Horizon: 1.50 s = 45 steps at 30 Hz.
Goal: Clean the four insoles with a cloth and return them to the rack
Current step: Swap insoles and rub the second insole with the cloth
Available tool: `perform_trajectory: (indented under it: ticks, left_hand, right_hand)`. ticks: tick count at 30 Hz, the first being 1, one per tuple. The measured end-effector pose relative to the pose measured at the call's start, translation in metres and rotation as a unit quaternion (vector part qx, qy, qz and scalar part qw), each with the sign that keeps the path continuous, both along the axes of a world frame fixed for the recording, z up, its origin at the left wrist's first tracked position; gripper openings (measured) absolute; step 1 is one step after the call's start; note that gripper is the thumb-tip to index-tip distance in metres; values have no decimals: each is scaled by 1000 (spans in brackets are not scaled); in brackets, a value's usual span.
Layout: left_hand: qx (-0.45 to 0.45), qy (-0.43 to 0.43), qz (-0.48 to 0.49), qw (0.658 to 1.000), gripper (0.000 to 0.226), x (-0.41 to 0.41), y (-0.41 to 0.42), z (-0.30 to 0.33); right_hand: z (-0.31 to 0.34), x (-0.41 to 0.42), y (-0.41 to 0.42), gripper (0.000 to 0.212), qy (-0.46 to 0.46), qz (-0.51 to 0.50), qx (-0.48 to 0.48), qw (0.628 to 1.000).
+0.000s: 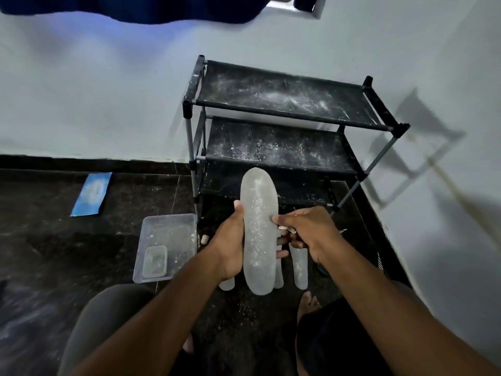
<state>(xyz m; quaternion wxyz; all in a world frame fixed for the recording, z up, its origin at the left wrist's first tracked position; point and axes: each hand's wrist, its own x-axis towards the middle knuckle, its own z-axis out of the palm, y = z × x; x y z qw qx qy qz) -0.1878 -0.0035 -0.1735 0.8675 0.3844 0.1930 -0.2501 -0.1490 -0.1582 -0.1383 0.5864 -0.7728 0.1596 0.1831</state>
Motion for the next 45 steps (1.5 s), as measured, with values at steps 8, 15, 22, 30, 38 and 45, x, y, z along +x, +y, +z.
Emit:
perform_trajectory:
  ticks: [8, 15, 22, 30, 38, 45]
  left_hand:
    - [7, -53, 38, 998, 75, 34, 8, -9]
    - [47, -47, -15, 998, 75, 35, -4, -21]
    - [32, -46, -1, 998, 72, 33, -12, -27]
    - [4, -47, 25, 999, 72, 33, -5, -22]
    - [-20, -37, 10, 999, 73, 32, -5, -28]
    - [-14, -60, 4, 998, 75, 33, -2, -29]
  right_hand:
    - [9, -20, -29, 17, -138, 116, -59, 982]
    - [-6, -11, -19, 13, -245, 96, -59, 963]
    - [-22, -2, -8, 12, -386, 194, -226, 873]
    - [-39, -2, -12, 27, -457, 313, -425, 715]
    - [-34, -9, -2, 12, -465, 329, -369, 734]
    - [-29, -10, 3, 13, -466, 315, -333, 757]
